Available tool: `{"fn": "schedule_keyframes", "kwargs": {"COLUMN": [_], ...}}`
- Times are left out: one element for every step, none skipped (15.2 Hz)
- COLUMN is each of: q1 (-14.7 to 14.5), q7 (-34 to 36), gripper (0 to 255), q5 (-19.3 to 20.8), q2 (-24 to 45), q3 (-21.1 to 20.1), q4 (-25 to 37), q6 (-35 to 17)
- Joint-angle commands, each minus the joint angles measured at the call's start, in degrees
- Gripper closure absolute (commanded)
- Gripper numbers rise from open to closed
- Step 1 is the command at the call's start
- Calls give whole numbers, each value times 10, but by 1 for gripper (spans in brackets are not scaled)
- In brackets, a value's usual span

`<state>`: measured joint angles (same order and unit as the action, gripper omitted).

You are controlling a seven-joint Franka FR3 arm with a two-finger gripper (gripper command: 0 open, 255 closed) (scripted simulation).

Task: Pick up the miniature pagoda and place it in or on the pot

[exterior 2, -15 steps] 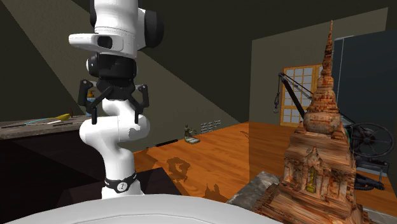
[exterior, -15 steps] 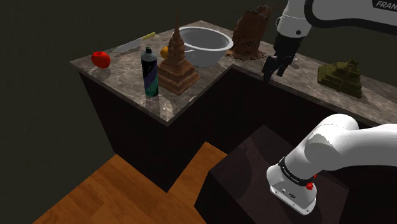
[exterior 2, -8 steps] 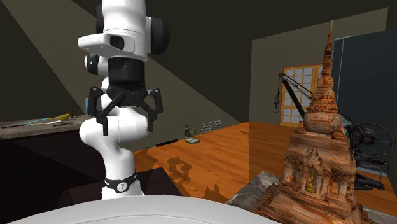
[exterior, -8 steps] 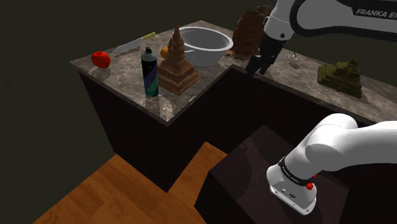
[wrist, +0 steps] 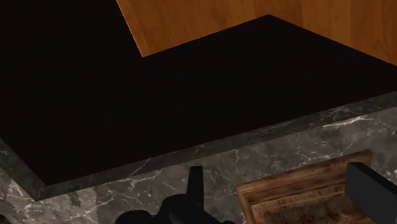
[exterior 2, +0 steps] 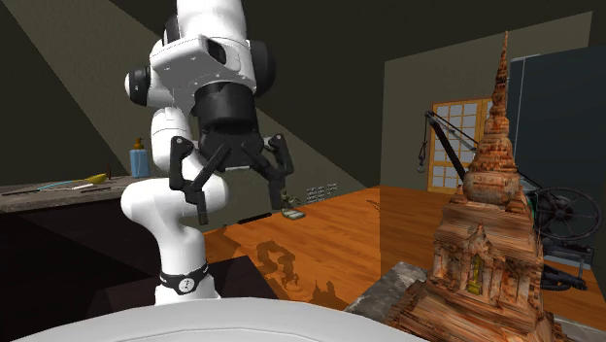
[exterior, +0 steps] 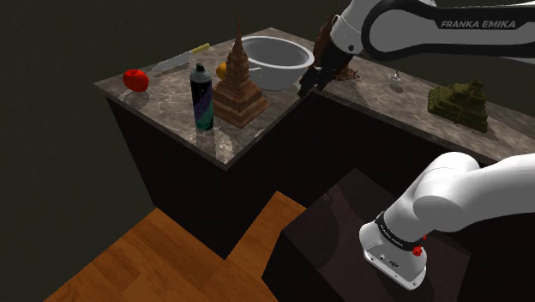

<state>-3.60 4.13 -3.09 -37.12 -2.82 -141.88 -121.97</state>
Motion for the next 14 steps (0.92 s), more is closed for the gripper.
{"fn": "schedule_keyframes", "kwargs": {"q1": [-7,-11,-14,-18,-21,-25,-28,-32,-36,-39,-43,-47,-51,-55], "q7": [-2,-4,-5,-7,-9,-11,-14,-16,-19,-21,-24,-27,-31,-35], "gripper": [0,0,0,0,0,0,0,0,0,0,0,0,0,0], "q5": [-8,-12,-16,-19,-23,-26,-30,-33,-37,-40,-43,-47,-50,-54], "q2": [25,37,49,61,73,85,98,110,123,135,147,160,172,184], "q3": [-3,-5,-7,-8,-9,-11,-12,-13,-15,-16,-17,-18,-18,-19], "q4": [6,10,14,19,25,31,37,45,52,61,69,78,88,98], "q6": [-58,-83,-109,-133,-158,-181,-205,-227,-250,-272,-293,-314,-334,-354]}}
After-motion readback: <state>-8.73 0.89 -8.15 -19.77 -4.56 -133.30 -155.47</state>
